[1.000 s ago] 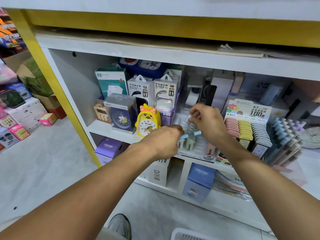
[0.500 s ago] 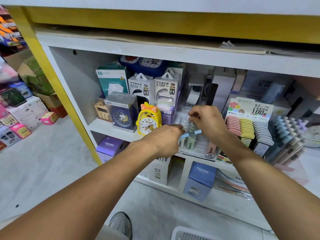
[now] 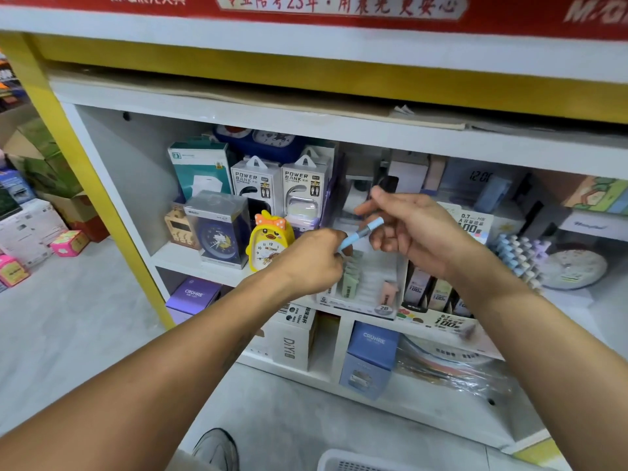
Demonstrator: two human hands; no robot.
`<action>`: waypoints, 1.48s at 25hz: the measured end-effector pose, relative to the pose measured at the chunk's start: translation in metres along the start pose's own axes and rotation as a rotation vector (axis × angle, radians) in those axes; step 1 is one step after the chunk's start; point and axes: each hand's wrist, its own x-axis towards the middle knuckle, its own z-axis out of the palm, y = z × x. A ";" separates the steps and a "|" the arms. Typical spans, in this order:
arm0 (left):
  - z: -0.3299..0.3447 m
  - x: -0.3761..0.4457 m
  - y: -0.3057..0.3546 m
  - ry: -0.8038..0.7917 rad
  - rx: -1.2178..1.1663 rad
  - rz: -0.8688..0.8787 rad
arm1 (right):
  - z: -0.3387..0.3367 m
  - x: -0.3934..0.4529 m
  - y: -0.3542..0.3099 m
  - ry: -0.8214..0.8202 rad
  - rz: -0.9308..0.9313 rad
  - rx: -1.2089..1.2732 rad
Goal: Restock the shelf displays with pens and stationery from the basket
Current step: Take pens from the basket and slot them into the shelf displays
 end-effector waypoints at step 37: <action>0.105 0.019 0.110 -0.119 0.295 0.446 | -0.137 -0.145 0.000 0.699 -0.647 -0.879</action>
